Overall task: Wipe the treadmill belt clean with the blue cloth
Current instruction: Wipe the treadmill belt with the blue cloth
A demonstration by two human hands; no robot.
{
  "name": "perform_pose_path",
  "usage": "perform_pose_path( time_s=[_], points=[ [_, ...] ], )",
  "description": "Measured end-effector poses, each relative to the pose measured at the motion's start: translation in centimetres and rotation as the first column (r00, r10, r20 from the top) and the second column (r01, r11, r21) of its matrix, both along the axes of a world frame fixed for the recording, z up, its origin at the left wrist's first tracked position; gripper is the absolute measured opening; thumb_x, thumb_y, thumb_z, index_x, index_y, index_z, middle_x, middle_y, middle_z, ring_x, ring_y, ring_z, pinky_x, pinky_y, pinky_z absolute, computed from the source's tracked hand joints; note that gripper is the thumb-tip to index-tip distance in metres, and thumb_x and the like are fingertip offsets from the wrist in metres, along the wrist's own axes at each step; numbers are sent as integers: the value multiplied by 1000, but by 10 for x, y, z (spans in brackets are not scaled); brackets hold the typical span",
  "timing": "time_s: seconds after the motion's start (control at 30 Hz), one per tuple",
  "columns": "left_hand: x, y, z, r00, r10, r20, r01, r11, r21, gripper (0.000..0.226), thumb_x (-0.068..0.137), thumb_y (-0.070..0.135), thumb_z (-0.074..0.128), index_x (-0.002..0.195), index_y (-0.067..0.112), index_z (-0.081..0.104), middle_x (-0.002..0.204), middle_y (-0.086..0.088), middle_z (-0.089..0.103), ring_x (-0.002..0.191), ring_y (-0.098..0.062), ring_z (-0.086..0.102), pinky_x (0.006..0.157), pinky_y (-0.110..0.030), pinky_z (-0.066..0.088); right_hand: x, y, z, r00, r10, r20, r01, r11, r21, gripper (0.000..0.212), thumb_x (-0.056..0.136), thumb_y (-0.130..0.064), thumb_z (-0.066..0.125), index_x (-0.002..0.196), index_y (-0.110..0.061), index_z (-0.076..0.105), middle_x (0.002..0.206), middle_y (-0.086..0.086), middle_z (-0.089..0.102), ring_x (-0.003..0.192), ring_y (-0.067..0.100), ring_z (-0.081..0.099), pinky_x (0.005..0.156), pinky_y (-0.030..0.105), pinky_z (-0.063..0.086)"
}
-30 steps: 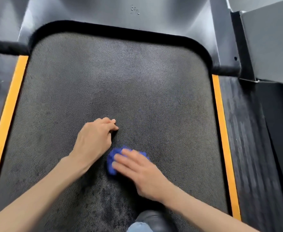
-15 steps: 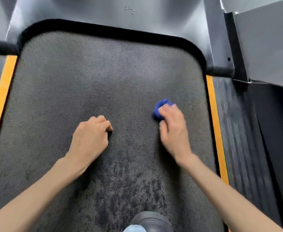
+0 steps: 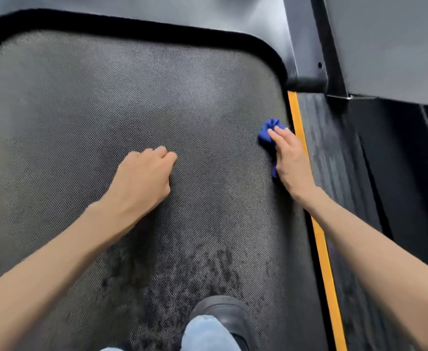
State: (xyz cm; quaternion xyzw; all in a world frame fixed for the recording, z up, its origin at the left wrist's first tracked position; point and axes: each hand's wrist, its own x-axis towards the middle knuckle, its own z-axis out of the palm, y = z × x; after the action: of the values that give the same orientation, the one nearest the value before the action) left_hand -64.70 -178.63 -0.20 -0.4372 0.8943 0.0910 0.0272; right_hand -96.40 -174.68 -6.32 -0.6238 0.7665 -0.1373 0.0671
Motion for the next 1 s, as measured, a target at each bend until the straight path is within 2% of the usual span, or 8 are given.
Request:
perform_pose_path(
  time_s=[0.17, 0.27, 0.4, 0.53, 0.7, 0.83, 0.93, 1.0],
  points=[
    [-26, 27, -5, 998, 45, -33, -40, 989, 146, 37, 77, 9, 54, 114, 5, 57, 120, -14, 58, 109, -33, 55, 97, -48, 35, 48, 77, 16, 998, 65, 25, -67, 995, 70, 47, 76, 11, 53, 121, -1, 60, 125, 20, 57, 116, 40, 52, 104, 37, 35],
    [-19, 55, -13, 997, 78, 23, -81, 971, 226, 58, 77, 7, 57, 132, 3, 42, 147, -15, 34, 133, -29, 36, 107, -51, 24, 67, 154, 33, 984, 166, 67, -178, 955, 239, 53, 69, 13, 51, 119, -1, 62, 125, 18, 59, 111, 42, 55, 98, 43, 44],
    [-10, 41, -5, 980, 198, -22, -181, 928, 326, 60, 85, 2, 45, 142, 15, 32, 147, -6, 37, 131, -28, 39, 115, -44, 13, 62, 165, 47, 966, 229, 124, -253, 936, 244, 48, 76, 6, 51, 121, -6, 61, 127, 12, 59, 110, 30, 54, 92, 46, 48],
    [-11, 26, 6, 964, 262, 33, -259, 912, 319, 54, 91, 6, 38, 142, 25, 35, 141, -1, 46, 129, -31, 39, 112, -36, 14, 40, 99, 28, 993, -5, 120, 7, 1000, -15, 40, 90, -8, 45, 129, -2, 54, 132, 13, 54, 117, 22, 48, 106, 22, 29],
    [-18, 39, 7, 971, 231, 59, -238, 915, 326, 55, 91, 8, 40, 142, 26, 32, 147, 1, 37, 131, -29, 38, 111, -38, 19, 58, 77, -16, 974, -220, 53, 225, 968, -111, 42, 88, -15, 44, 127, -2, 54, 130, 17, 55, 123, 38, 46, 108, 33, 24],
    [-4, 28, 5, 959, 279, -46, -220, 840, 496, 59, 84, 1, 40, 138, 26, 41, 149, 6, 33, 129, -26, 42, 109, -34, 30, 84, 99, -3, 982, -132, 134, 138, 990, -40, 45, 87, -7, 41, 130, 0, 51, 134, 19, 50, 130, 39, 38, 111, 40, 23],
    [15, 38, 11, 908, 417, -38, -357, 819, 449, 61, 82, -4, 39, 141, 15, 35, 152, -6, 26, 136, -27, 32, 113, -37, 24, 146, 135, -5, 977, 143, 160, -145, 989, 2, 52, 83, -10, 38, 133, -3, 48, 140, 14, 46, 133, 35, 35, 107, 49, 28],
    [41, 60, 15, 826, 564, 7, -519, 755, 401, 60, 82, -4, 40, 140, 9, 34, 151, -13, 26, 136, -31, 30, 112, -40, 24, 187, 156, -6, 927, 355, 125, -361, 932, 28, 54, 81, -13, 39, 134, -10, 48, 142, 6, 45, 134, 28, 34, 105, 41, 27]
  ],
)
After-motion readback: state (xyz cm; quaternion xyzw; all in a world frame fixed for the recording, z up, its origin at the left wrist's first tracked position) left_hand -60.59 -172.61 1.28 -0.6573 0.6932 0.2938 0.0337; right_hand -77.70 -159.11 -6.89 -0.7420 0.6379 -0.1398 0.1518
